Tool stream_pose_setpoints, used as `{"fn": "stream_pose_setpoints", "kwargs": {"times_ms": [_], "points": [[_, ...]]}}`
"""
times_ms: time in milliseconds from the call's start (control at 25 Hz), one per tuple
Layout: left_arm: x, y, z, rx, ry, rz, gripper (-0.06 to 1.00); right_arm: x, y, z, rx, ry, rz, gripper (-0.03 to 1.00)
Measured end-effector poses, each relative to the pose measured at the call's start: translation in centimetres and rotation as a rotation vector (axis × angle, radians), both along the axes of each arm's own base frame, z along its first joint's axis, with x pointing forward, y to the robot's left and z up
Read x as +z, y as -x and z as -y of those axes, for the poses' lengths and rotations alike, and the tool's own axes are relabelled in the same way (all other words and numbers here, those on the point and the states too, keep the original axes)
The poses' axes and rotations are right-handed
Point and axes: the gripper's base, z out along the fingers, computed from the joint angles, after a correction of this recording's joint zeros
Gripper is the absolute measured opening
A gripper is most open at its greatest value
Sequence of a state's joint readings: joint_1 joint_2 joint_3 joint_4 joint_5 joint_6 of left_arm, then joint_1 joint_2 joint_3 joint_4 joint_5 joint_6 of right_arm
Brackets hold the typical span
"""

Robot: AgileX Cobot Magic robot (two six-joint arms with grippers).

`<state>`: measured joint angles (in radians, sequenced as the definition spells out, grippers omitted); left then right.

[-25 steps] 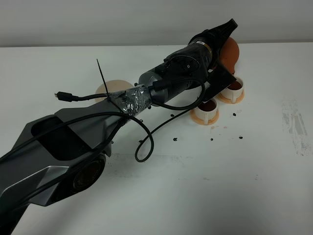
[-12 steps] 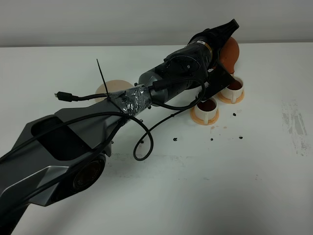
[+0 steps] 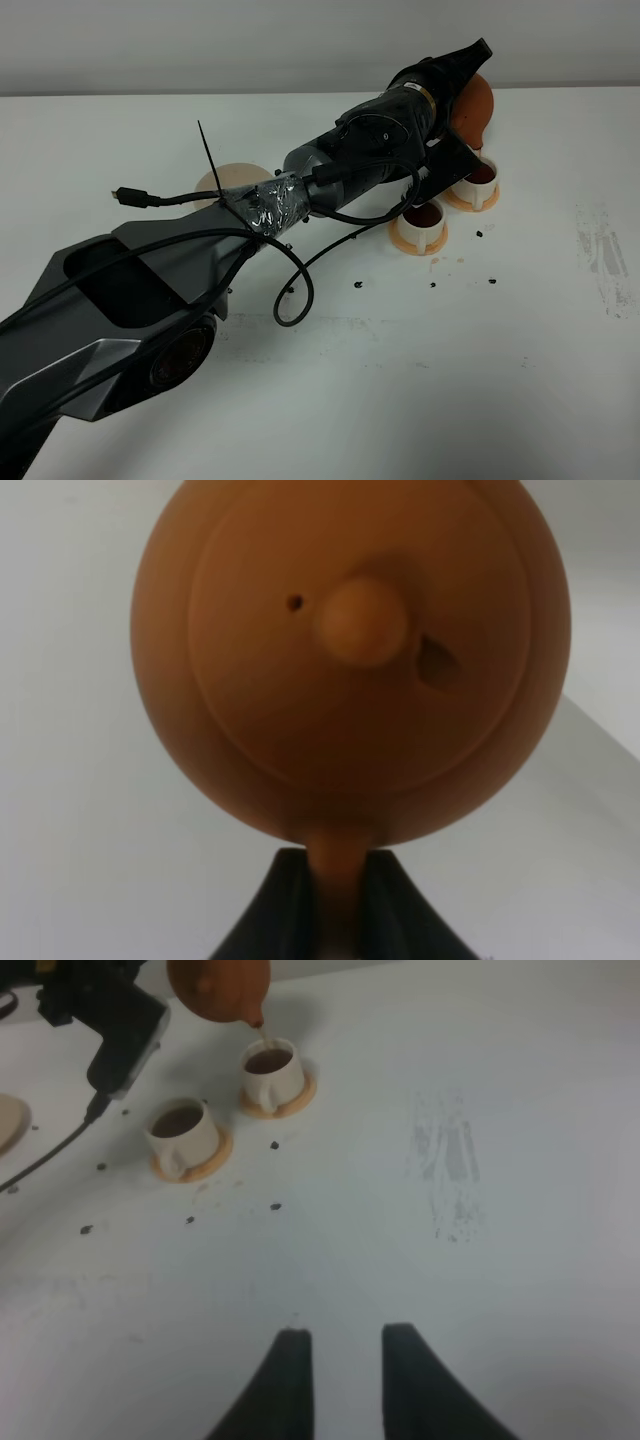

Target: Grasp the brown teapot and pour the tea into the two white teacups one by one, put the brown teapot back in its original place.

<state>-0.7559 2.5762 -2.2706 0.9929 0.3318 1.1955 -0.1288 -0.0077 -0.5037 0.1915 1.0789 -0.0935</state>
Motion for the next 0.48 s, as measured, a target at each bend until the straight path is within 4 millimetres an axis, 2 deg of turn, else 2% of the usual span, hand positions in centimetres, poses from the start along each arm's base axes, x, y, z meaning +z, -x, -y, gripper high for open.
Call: {"fn": "stream_pose_setpoints", "kwargs": {"times_ms": [200, 480], "points": [[0.0, 0.0, -0.2, 0.031, 0.016, -0.015, 0.13, 0.0, 0.0, 0.0, 0.0, 0.0, 0.0, 0.2], [2.4, 0.3, -0.7, 0.121, 0.151, -0.067, 0.13, 0.0, 0.0, 0.0, 0.0, 0.0, 0.0, 0.2]]}}
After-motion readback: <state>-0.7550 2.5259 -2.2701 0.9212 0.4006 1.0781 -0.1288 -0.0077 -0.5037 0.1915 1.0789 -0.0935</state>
